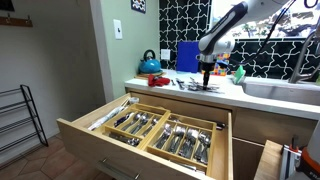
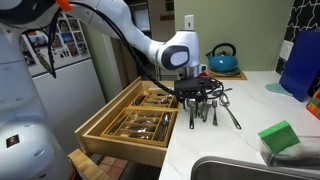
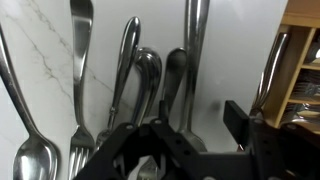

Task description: Pick up the spoon at the edge of the counter top and place it in the front right compartment of the opened drawer

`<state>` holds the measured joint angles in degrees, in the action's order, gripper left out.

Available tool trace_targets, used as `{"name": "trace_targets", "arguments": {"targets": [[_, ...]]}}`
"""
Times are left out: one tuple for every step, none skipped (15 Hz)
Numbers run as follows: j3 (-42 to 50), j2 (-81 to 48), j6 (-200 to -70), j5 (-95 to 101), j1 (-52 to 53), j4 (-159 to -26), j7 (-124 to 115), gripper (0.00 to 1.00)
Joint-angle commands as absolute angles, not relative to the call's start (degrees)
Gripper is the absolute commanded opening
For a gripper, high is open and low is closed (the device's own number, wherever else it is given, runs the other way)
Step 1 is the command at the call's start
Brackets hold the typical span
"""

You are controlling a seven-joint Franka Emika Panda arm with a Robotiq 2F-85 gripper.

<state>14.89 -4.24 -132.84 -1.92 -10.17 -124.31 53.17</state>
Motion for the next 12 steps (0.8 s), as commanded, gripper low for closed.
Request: {"name": "trace_targets", "arguments": {"targets": [[13.12,-6.52,-133.59,-4.54,-12.08,-122.59,55.74,0.54],[12.86,-6.83,-133.54,-4.7,-12.24,-122.24,55.79,0.52],[12.62,-7.12,-133.46,-4.87,-12.41,-121.93,55.9,0.5],[12.38,-7.34,-133.34,-4.92,-12.58,-121.67,55.96,0.5],[12.17,-7.55,-133.26,-4.91,-12.73,-121.47,55.91,0.45],[12.0,-7.69,-133.22,-4.78,-12.87,-121.23,55.81,0.48],[11.86,-7.74,-133.08,-4.72,-12.99,-121.03,55.79,0.43],[11.73,-7.84,-132.99,-4.74,-13.12,-120.88,55.75,0.45],[11.63,-7.93,-132.84,-4.7,-13.2,-120.72,55.71,0.46],[11.53,-7.92,-132.76,-4.56,-13.26,-120.71,55.55,0.44],[11.44,-7.83,-132.58,-4.4,-13.27,-120.75,55.45,0.45],[11.4,-7.69,-132.56,-4.12,-13.25,-120.86,55.13,0.43]]}}
